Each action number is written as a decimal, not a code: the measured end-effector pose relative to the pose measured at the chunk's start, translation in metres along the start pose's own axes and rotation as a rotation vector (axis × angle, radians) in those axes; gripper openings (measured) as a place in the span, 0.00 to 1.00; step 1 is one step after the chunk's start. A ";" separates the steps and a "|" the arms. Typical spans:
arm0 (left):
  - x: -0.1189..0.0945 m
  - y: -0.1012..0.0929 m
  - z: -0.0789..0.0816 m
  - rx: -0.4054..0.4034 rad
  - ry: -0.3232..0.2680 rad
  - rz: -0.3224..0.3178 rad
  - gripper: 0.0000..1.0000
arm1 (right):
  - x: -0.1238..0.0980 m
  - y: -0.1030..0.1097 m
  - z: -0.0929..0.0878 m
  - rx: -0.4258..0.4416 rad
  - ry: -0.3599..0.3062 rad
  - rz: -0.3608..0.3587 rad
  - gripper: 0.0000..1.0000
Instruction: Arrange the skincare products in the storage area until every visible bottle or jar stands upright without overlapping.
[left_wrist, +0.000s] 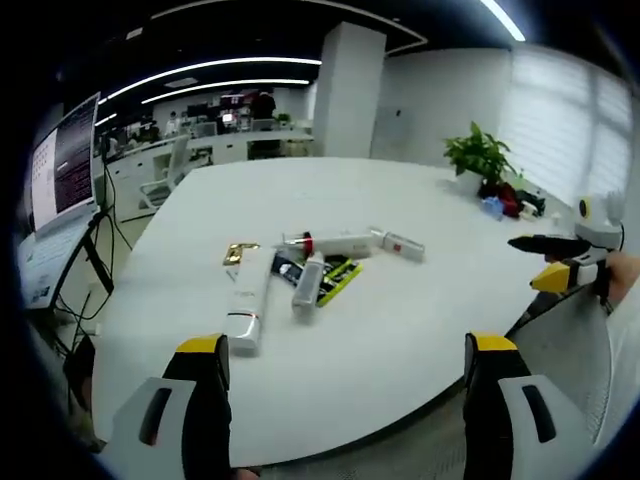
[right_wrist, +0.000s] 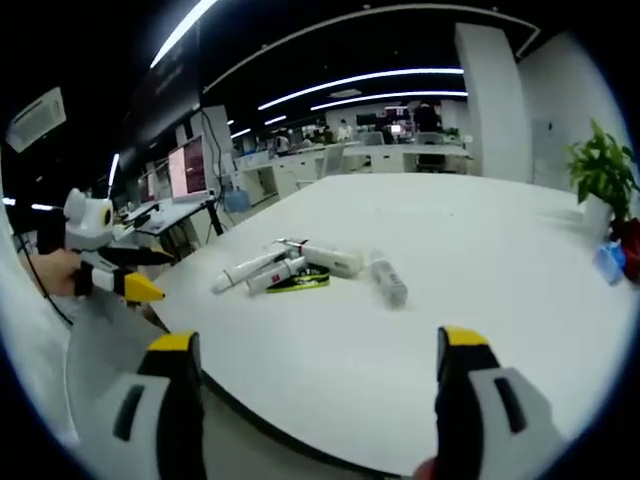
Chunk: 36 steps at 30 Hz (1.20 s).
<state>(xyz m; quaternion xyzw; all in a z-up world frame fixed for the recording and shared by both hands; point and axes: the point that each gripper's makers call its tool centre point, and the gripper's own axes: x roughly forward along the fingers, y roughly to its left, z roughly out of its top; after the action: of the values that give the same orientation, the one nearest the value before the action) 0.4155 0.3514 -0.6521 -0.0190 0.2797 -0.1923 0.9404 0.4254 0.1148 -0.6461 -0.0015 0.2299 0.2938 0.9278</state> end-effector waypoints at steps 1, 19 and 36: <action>0.000 0.000 0.000 0.001 0.001 0.000 0.96 | 0.000 0.000 0.000 -0.001 0.001 0.000 0.98; 0.000 -0.001 -0.002 0.007 0.011 -0.009 0.96 | 0.000 0.000 -0.001 0.003 0.008 -0.004 0.98; 0.001 -0.002 -0.002 0.005 0.013 -0.019 0.96 | 0.001 0.000 -0.003 0.005 0.017 -0.002 0.98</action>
<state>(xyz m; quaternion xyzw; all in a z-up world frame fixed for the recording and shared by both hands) 0.4147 0.3492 -0.6544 -0.0181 0.2853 -0.2022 0.9367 0.4252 0.1146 -0.6492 -0.0018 0.2387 0.2923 0.9261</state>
